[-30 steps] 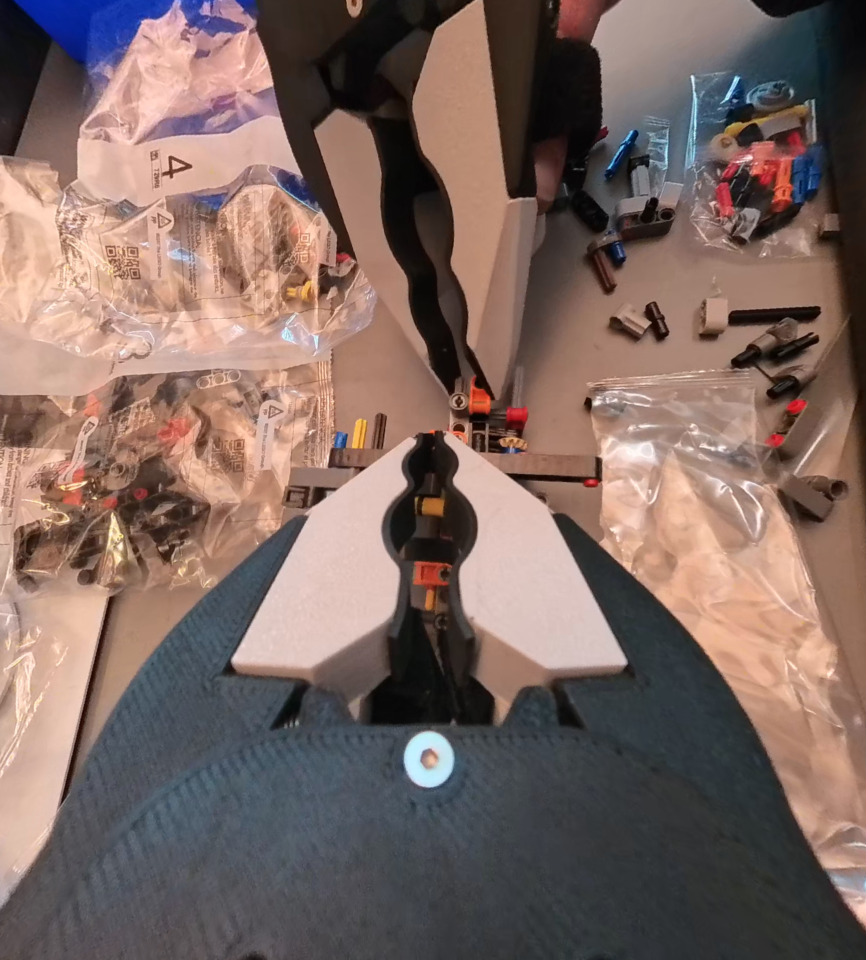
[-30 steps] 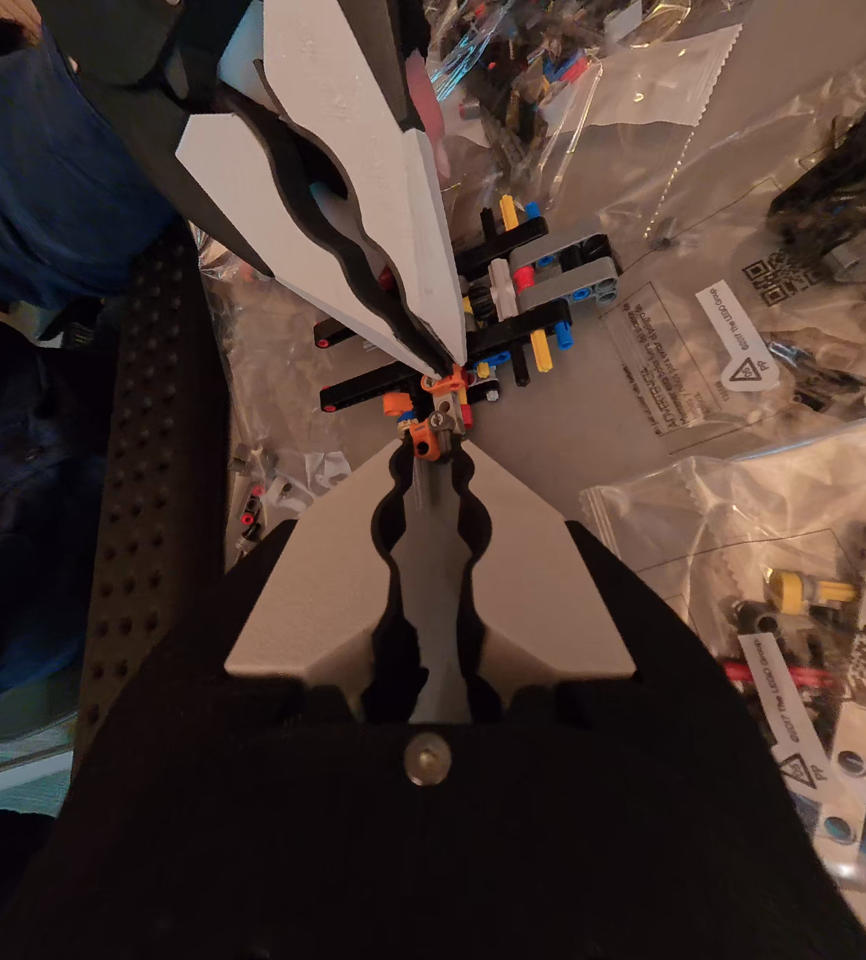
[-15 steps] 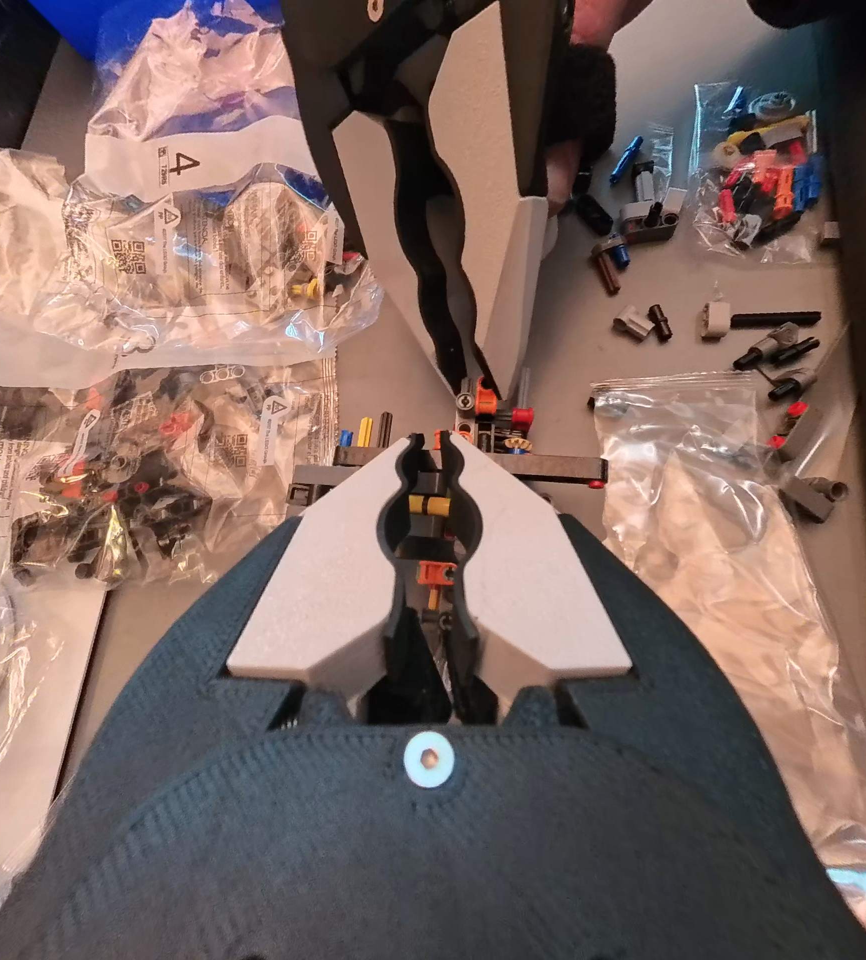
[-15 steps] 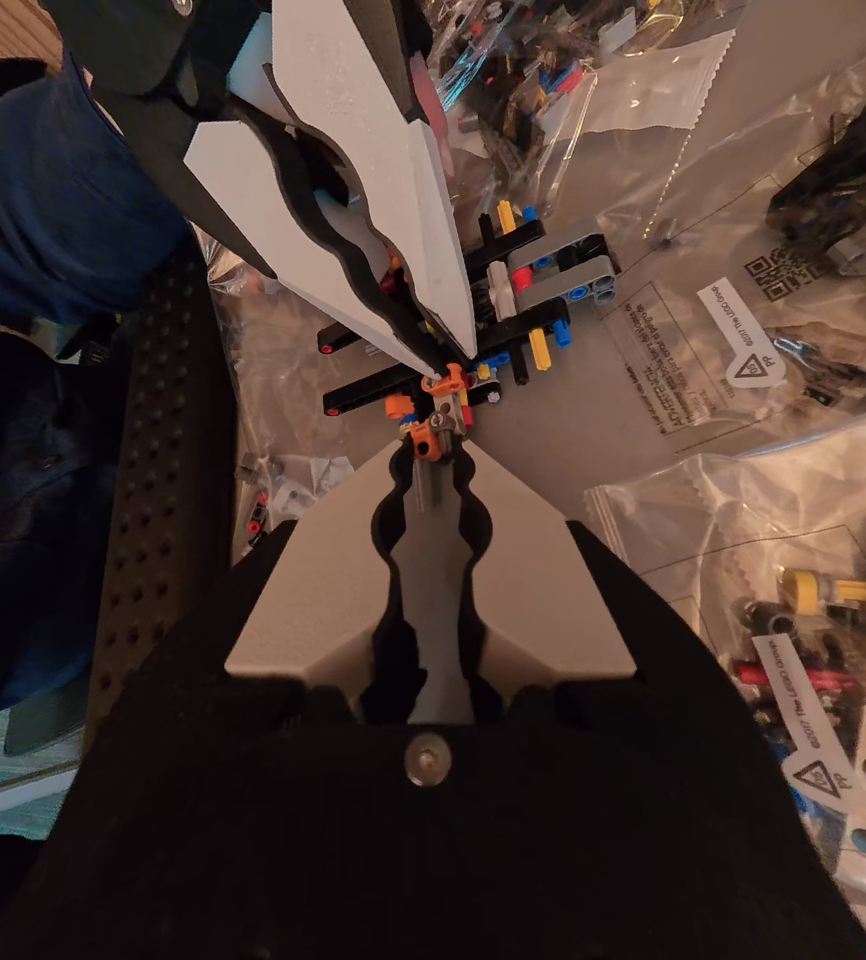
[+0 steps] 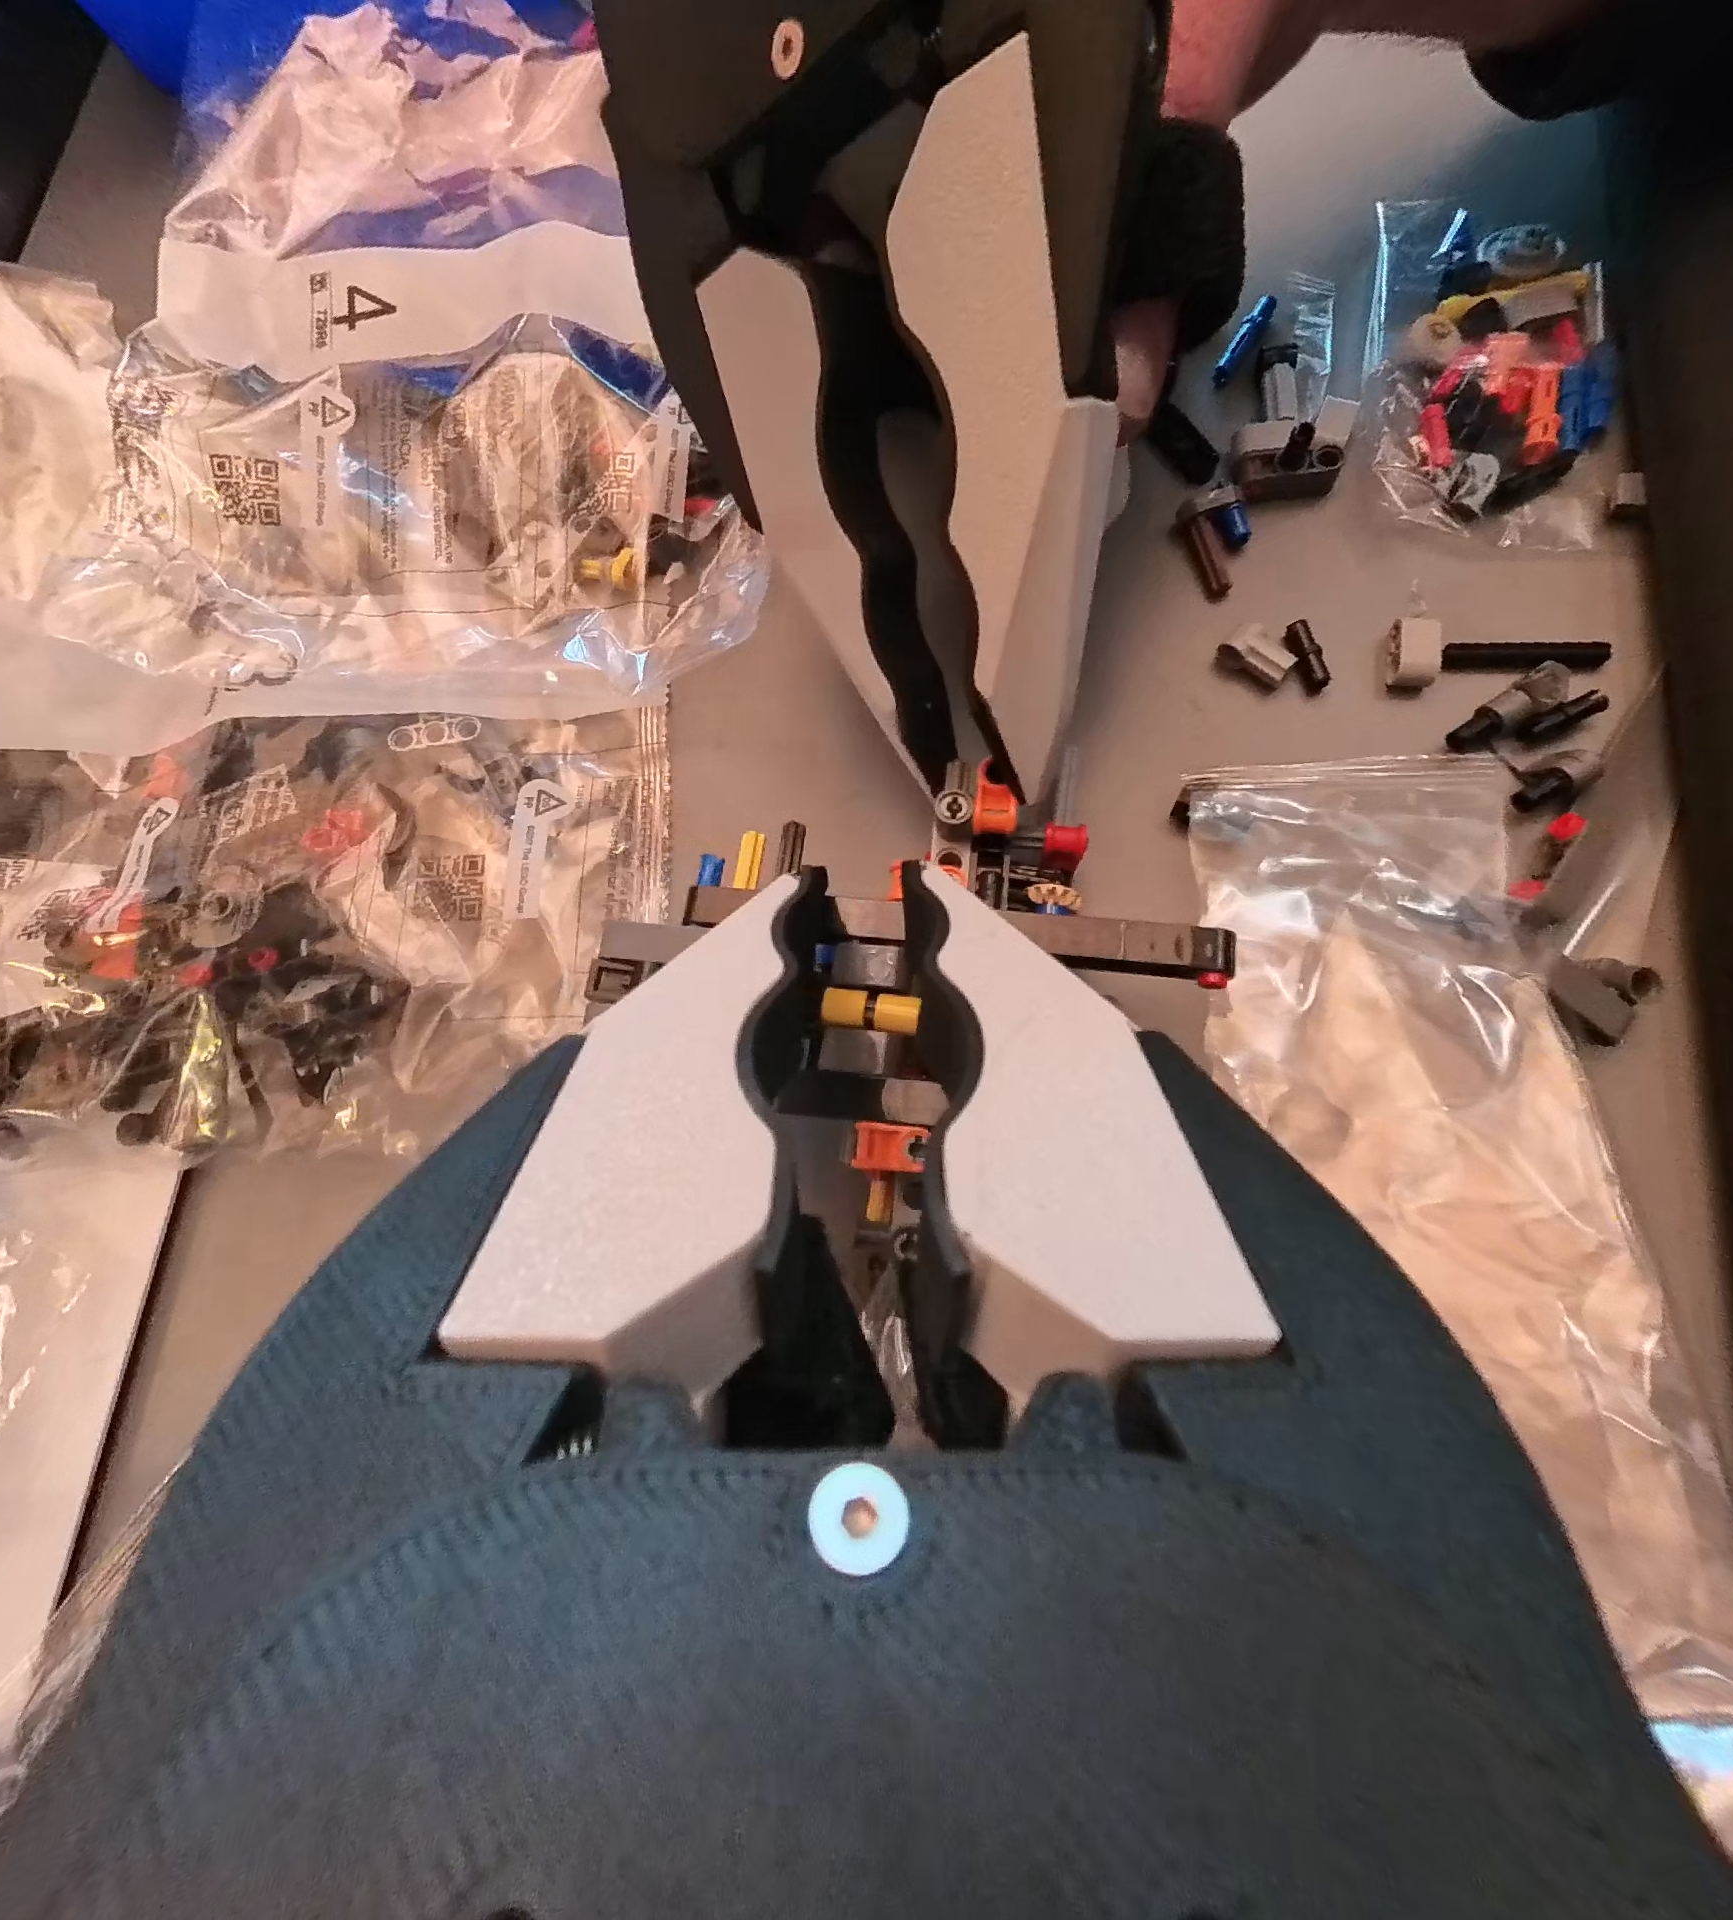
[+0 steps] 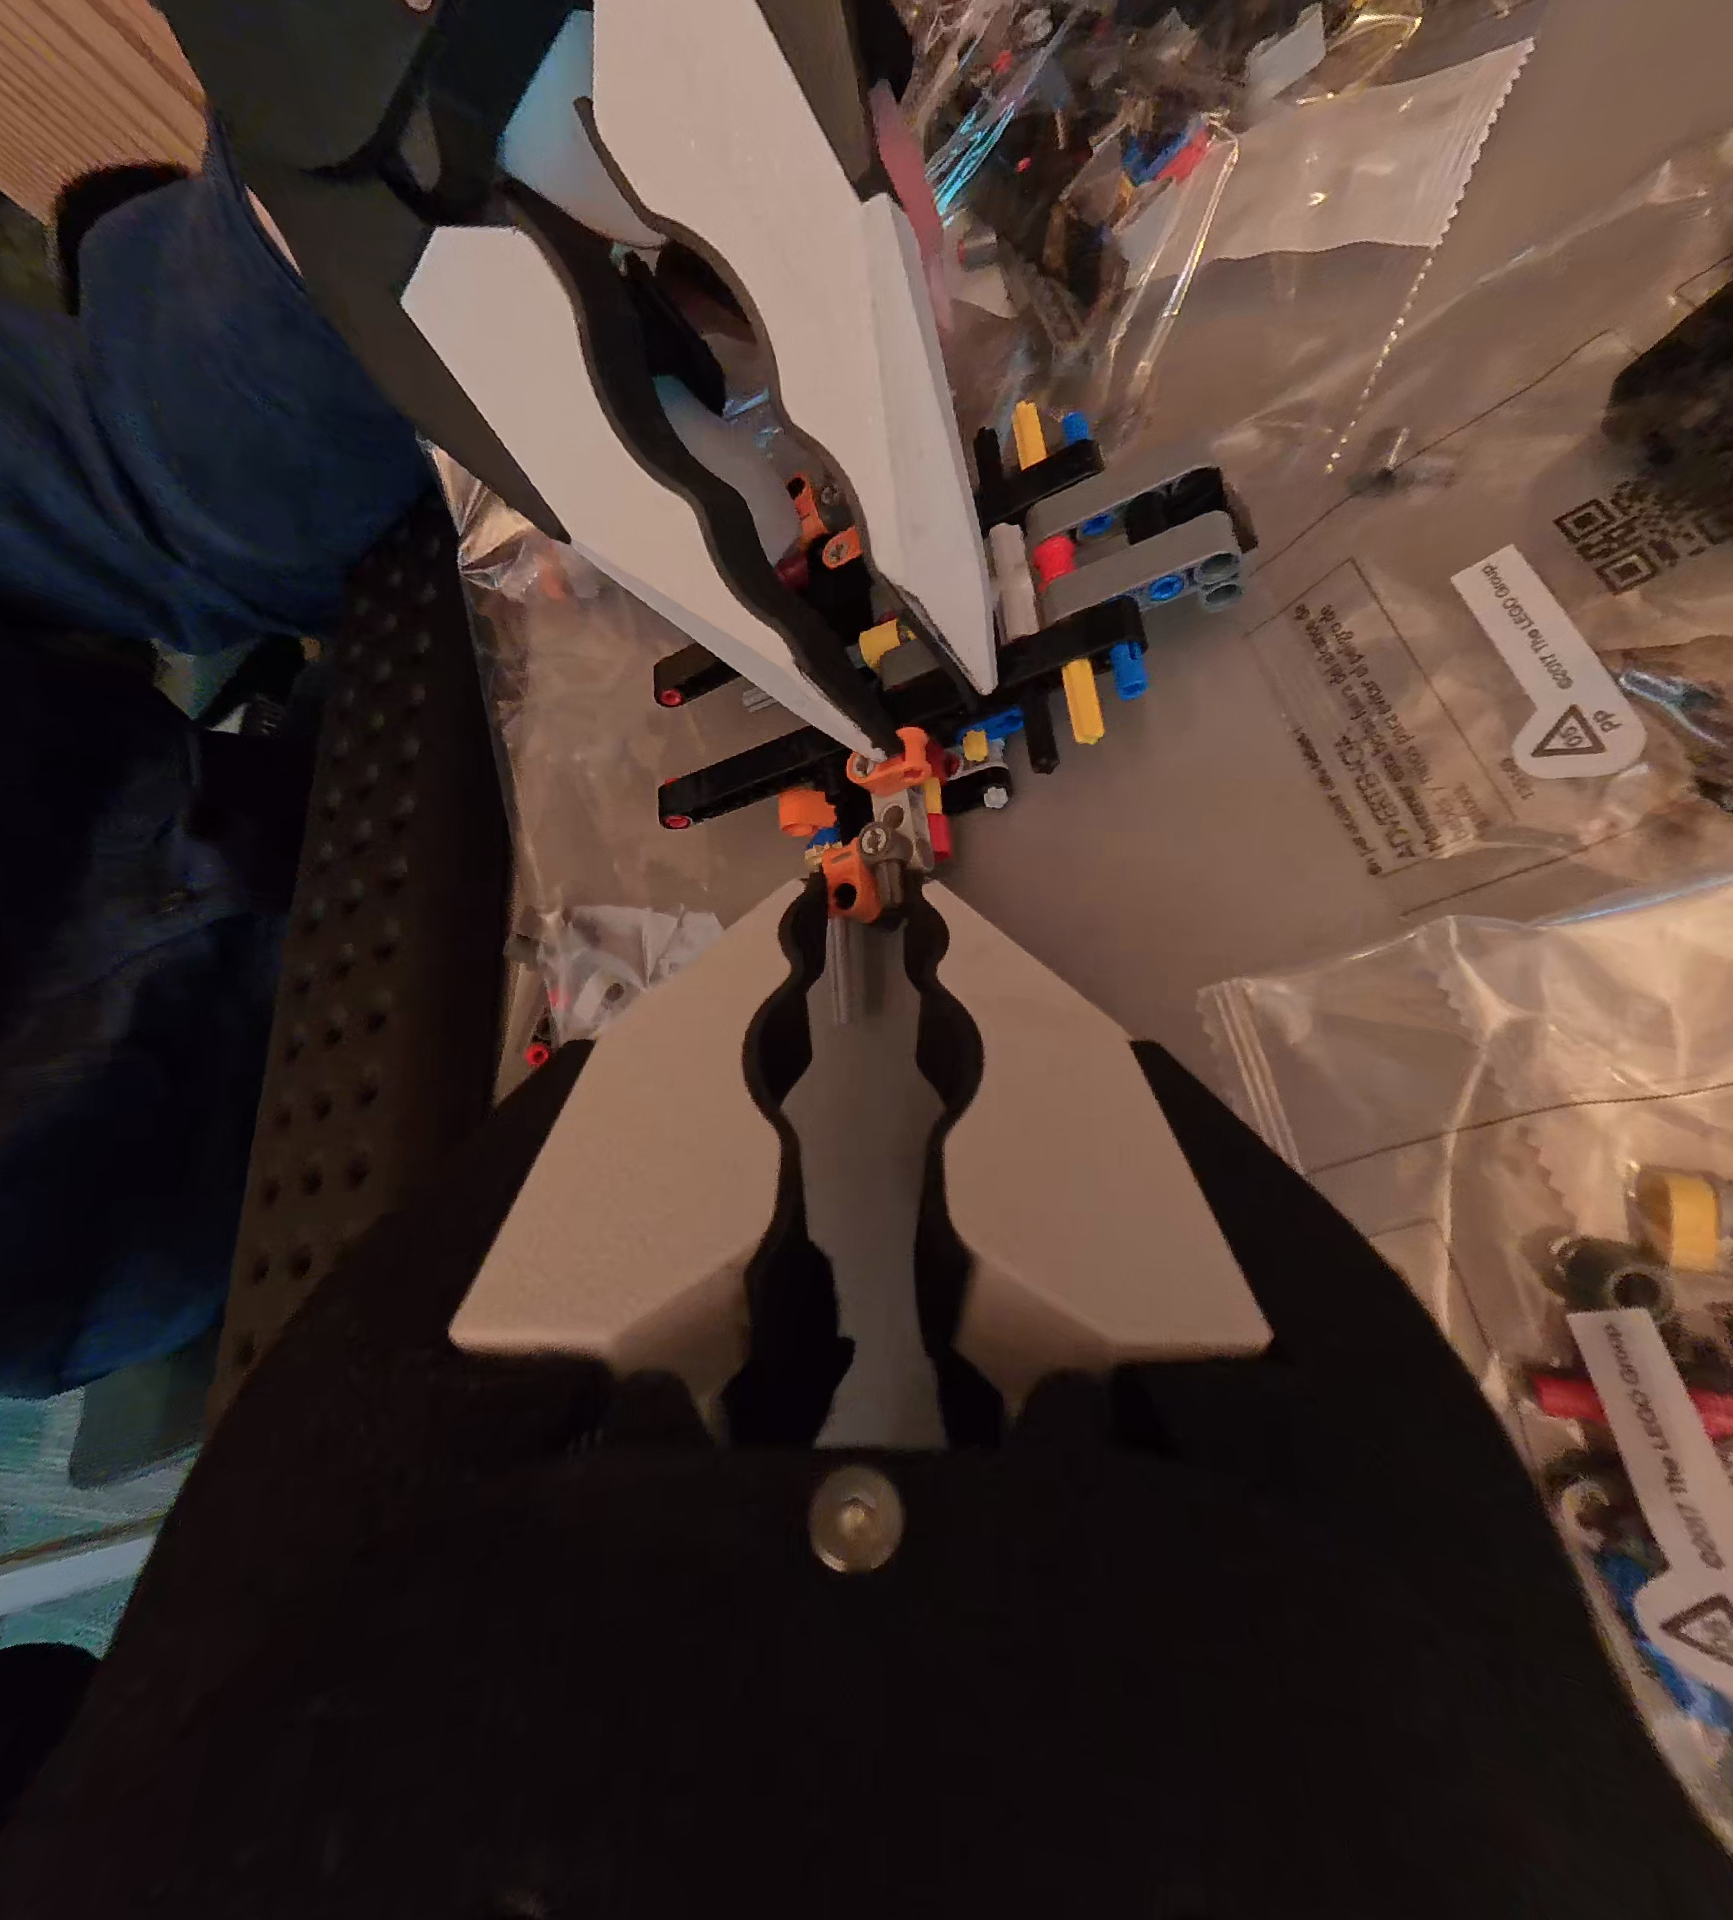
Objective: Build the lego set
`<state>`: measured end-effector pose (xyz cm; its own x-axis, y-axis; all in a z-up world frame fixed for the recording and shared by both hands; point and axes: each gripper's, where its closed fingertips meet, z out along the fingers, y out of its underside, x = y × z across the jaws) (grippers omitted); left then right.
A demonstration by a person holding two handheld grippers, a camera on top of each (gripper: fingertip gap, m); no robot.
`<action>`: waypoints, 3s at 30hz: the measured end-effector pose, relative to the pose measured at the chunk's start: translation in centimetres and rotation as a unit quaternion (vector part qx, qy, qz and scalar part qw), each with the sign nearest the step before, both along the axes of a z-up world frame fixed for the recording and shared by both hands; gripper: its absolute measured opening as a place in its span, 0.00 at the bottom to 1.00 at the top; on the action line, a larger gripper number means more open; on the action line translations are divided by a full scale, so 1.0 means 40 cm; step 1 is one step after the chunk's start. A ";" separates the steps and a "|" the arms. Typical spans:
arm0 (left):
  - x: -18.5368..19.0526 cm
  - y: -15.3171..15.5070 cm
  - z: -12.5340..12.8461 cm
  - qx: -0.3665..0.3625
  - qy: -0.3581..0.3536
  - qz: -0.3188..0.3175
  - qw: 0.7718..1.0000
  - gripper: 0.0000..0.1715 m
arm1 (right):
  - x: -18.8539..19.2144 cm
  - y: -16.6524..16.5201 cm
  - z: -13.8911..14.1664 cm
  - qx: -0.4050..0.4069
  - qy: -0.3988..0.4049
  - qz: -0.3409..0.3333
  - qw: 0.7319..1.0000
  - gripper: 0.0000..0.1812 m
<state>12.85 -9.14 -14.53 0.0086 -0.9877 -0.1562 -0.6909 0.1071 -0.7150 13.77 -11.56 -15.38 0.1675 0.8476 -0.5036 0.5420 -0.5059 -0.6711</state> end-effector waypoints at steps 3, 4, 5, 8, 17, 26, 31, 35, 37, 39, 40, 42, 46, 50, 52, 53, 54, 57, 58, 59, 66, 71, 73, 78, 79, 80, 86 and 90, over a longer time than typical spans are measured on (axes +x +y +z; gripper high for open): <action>0.002 -0.002 0.000 -0.003 -0.003 -0.003 1.000 0.08 | -0.003 -0.002 0.002 -0.012 0.007 -0.002 1.000 0.06; 0.002 -0.006 -0.001 -0.008 -0.004 -0.007 1.000 0.07 | -0.004 -0.003 0.000 -0.010 0.005 0.000 1.000 0.06; 0.002 -0.006 -0.001 -0.009 -0.004 -0.006 1.000 0.07 | -0.004 -0.003 0.001 -0.007 0.004 0.000 1.000 0.06; 0.000 -0.005 -0.001 -0.015 -0.007 -0.007 1.000 0.07 | -0.005 -0.002 0.001 0.010 0.000 0.004 1.000 0.06; -0.006 0.004 -0.001 -0.025 -0.011 0.000 1.000 0.08 | -0.011 0.006 0.000 0.053 -0.014 0.009 0.998 0.06; -0.013 0.031 0.004 -0.016 -0.018 0.030 0.999 0.19 | -0.014 0.008 -0.001 0.049 -0.014 0.002 0.999 0.06; -0.021 0.075 0.010 0.003 -0.022 0.078 0.997 0.41 | -0.014 0.007 -0.002 0.047 -0.012 0.003 0.999 0.06; -0.030 0.113 0.017 0.023 -0.028 0.119 0.992 0.58 | -0.013 0.010 -0.002 0.050 -0.010 0.003 0.999 0.06; -0.036 0.134 0.022 0.040 -0.029 0.136 0.989 0.68 | -0.014 0.009 -0.002 0.057 -0.010 0.006 0.998 0.06; -0.035 0.131 0.020 0.032 -0.031 0.133 0.990 0.67 | -0.014 0.009 -0.001 0.060 -0.009 0.007 0.998 0.06; -0.034 0.127 0.018 0.026 -0.032 0.130 0.991 0.65 | -0.014 0.008 -0.001 0.058 -0.009 0.006 0.998 0.06; -0.032 0.119 0.014 0.016 -0.031 0.121 0.992 0.63 | -0.014 0.004 -0.001 0.054 -0.006 0.008 0.998 0.06; -0.031 0.110 0.008 -0.006 -0.032 0.114 0.993 0.60 | -0.016 0.002 0.000 0.044 0.001 0.006 0.999 0.06; -0.036 0.121 0.002 -0.023 -0.033 0.130 0.991 0.65 | -0.015 0.002 0.000 0.043 0.004 0.004 0.999 0.06; -0.036 0.122 0.000 -0.031 -0.033 0.132 0.990 0.66 | -0.015 0.001 -0.001 0.047 0.003 0.005 0.999 0.06; -0.035 0.122 -0.001 -0.031 -0.033 0.130 0.990 0.66 | -0.014 0.000 -0.001 0.048 0.004 0.006 0.999 0.06; -0.034 0.120 -0.001 -0.032 -0.033 0.129 0.991 0.66 | -0.013 -0.001 -0.001 0.047 0.005 0.008 0.999 0.06; -0.029 0.117 -0.002 -0.035 -0.032 0.126 0.991 0.65 | -0.010 -0.004 -0.001 0.053 0.004 0.012 0.999 0.06; -0.029 0.117 -0.001 -0.033 -0.031 0.127 0.991 0.65 | -0.009 -0.004 -0.002 0.055 0.003 0.012 0.998 0.06; -0.028 0.117 -0.001 -0.033 -0.029 0.126 0.991 0.65 | -0.009 -0.004 -0.002 0.053 0.003 0.010 0.999 0.06; -0.026 0.121 -0.006 -0.043 -0.028 0.128 0.990 0.69 | -0.015 0.001 -0.012 0.081 -0.025 0.001 0.996 0.13; -0.023 0.119 -0.009 -0.048 -0.028 0.127 0.990 0.70 | -0.036 -0.004 -0.028 0.083 -0.044 -0.002 0.996 0.14; -0.022 0.116 -0.012 -0.059 -0.028 0.128 0.990 0.70 | -0.036 -0.004 -0.029 0.079 -0.044 -0.007 0.996 0.14; -0.029 0.135 -0.015 -0.058 -0.031 0.152 0.986 0.79 | -0.036 -0.004 -0.029 0.099 -0.047 -0.013 0.994 0.14; -0.031 0.139 -0.015 -0.057 -0.033 0.156 0.986 0.80 | -0.036 -0.004 -0.029 0.103 -0.046 -0.015 0.994 0.13; -0.030 0.141 -0.015 -0.058 -0.037 0.157 0.985 0.81 | -0.036 -0.003 -0.028 0.104 -0.045 -0.016 0.993 0.13; -0.042 0.162 -0.031 -0.087 -0.036 0.192 0.977 0.86 | -0.034 0.009 -0.021 0.103 -0.034 -0.035 0.994 0.13; -0.045 0.163 -0.048 -0.130 -0.024 0.210 0.969 0.87 | -0.029 0.014 -0.019 0.104 -0.027 -0.046 0.993 0.13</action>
